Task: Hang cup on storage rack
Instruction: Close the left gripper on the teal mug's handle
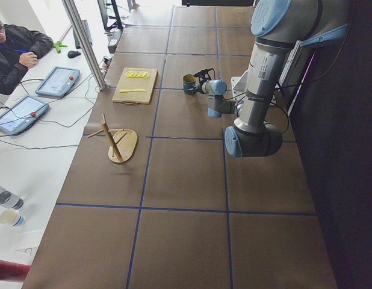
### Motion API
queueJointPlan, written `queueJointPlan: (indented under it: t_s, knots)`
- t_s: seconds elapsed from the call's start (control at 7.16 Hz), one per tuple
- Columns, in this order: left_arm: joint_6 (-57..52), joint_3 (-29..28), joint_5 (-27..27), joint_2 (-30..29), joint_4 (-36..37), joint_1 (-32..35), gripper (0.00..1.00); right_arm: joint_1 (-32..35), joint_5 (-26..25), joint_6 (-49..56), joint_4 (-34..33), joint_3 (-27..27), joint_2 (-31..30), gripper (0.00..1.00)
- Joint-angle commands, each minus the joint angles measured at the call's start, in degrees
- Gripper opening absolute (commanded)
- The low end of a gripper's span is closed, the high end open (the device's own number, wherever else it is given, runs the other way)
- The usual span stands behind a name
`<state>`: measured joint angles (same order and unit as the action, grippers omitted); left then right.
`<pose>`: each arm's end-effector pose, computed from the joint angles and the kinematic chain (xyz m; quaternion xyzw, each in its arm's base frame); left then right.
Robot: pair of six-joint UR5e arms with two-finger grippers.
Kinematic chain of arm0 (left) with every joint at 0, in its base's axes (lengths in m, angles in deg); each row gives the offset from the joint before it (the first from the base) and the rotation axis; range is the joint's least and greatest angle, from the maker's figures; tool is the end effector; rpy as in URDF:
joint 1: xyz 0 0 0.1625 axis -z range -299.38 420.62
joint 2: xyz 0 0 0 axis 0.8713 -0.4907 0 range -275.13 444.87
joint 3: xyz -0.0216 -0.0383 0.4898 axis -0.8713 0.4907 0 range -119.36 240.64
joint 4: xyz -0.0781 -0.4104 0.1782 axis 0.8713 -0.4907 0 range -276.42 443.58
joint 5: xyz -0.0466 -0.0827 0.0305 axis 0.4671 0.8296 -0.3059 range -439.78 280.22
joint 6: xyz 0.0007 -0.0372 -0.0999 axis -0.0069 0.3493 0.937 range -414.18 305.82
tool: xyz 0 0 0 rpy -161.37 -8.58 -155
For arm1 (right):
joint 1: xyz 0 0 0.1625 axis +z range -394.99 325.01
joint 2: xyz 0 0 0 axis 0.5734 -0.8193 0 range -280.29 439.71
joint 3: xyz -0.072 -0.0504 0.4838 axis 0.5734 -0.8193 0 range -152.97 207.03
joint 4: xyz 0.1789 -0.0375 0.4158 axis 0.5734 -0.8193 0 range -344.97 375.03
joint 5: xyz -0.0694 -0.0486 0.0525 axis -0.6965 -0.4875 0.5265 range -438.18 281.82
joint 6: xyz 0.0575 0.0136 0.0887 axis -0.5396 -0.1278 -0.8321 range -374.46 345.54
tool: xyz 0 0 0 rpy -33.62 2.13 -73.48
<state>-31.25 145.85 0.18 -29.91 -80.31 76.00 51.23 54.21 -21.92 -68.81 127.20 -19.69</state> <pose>0.6463 -0.3353 0.3540 0.5245 0.5081 0.2389 0.6400 0.0308 -0.4654 0.7079 0.0207 -0.3647 0.0081 0.9309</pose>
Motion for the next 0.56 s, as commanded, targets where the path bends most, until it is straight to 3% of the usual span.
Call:
queueJointPlan:
  t_s: [0.0,0.28,0.42]
  knots:
    - [-5.5,0.3,0.1,-0.2,0.2,0.3,0.52,0.0,0.1,-0.1,0.0,0.1,0.0,1.00]
    - [-5.7,0.5,0.1,-0.2,0.2,0.4,0.09,0.0,0.1,-0.1,0.0,0.2,0.0,1.00]
    - [-5.6,0.6,0.1,-0.2,0.2,0.4,0.05,0.0,0.1,-0.1,0.0,0.2,0.0,1.00]
